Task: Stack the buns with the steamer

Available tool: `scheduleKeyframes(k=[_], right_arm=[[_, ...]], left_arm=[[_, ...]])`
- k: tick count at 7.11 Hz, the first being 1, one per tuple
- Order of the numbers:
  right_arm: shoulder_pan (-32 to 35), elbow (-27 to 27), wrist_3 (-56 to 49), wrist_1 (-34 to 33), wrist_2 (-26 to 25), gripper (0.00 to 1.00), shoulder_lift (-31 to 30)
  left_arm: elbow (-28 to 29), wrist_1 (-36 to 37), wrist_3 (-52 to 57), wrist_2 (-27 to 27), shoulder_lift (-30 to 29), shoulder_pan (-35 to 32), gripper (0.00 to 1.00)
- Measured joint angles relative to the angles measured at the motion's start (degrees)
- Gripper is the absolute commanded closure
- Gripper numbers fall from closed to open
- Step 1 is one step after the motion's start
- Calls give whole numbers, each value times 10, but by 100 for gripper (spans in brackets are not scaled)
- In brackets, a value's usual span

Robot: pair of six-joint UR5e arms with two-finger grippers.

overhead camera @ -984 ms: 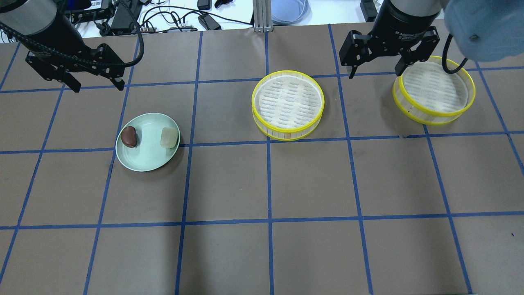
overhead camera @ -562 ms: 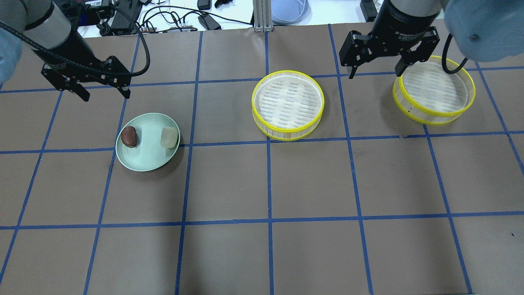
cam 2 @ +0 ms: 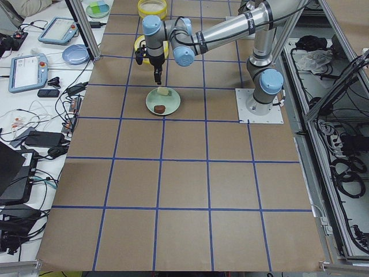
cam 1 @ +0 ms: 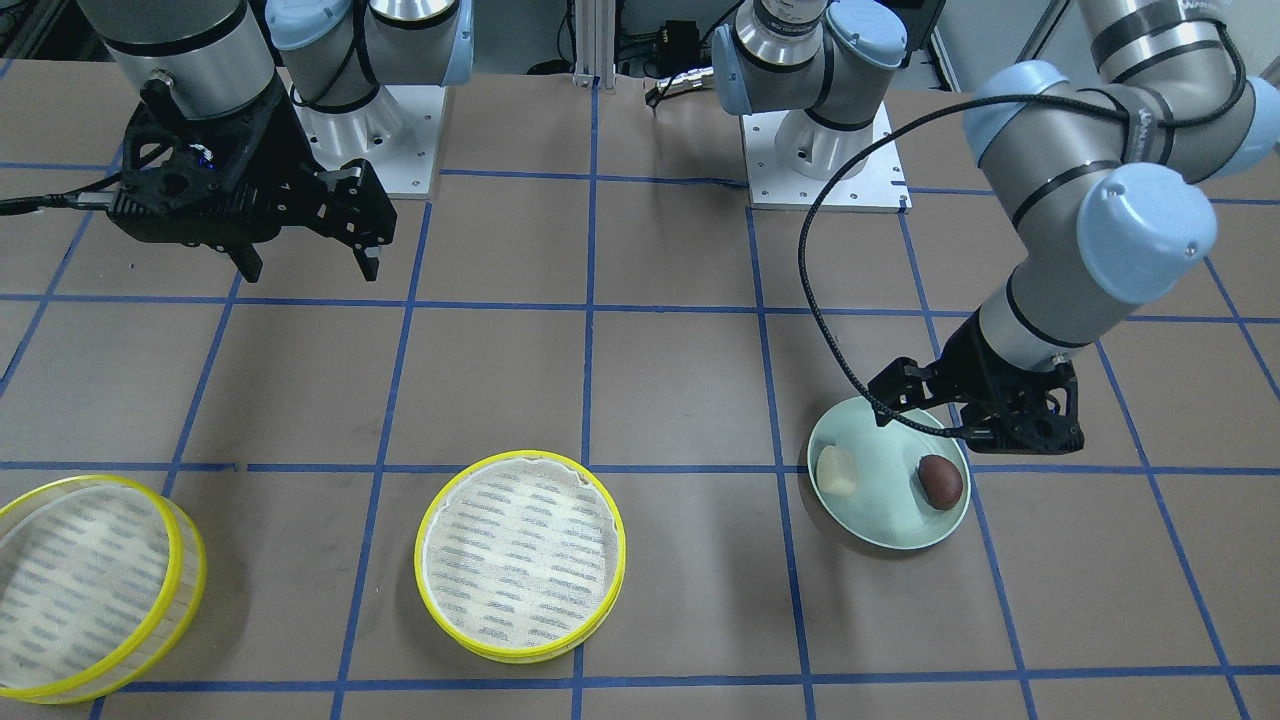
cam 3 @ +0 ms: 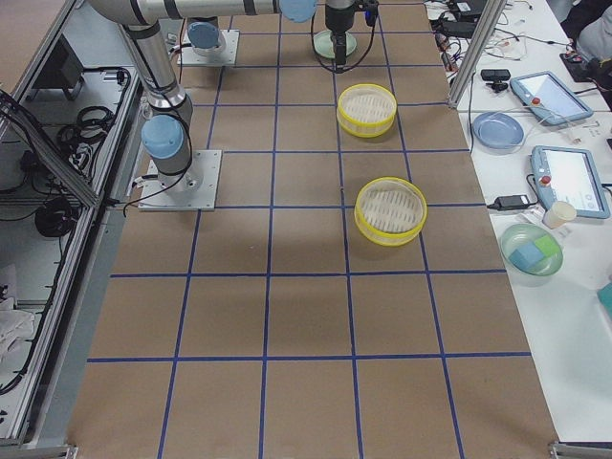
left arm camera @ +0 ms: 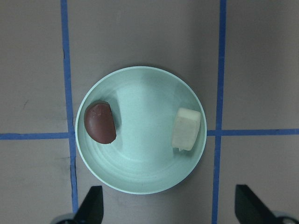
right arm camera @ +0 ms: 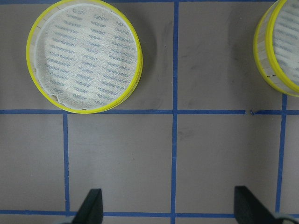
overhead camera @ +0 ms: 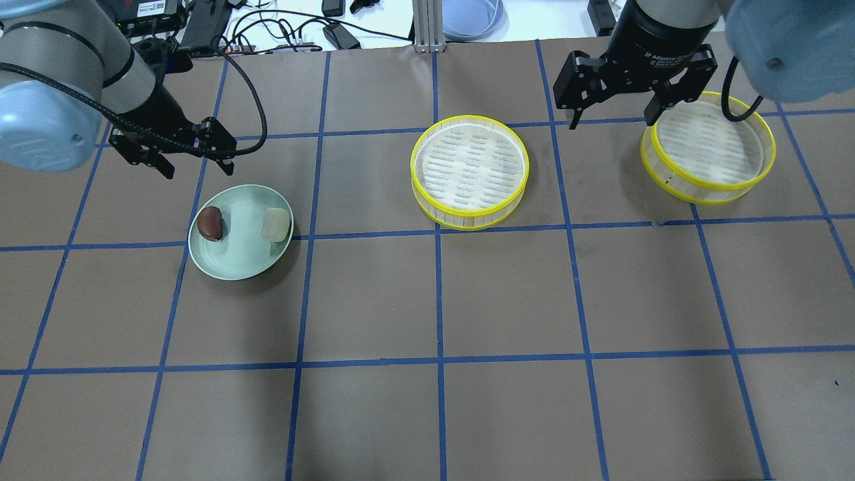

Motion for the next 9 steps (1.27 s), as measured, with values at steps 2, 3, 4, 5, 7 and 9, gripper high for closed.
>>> scheduleKeyframes(k=[2,3,4,5,7,9], right_arm=[[0,0,0,0,0,0,0],[0,0,0,0,-1,0,0],[0,0,0,0,-3,0,0],[0,0,0,0,-3,0,0],[0,0,-1,-4,-4,0,0],[-11,-2,-6,-20,-3,0,2]], left_arm=[[-2,16,6,-20,-48,0,6],[-2,29,16,-22,-74,0,9],[-3,42,23,-31,-97,0,11],[-3,51,24,-49,-115,0,16],[-2,51,26,-65,-130,-1,98],[-1,52,32,-66,-133,-1,100]])
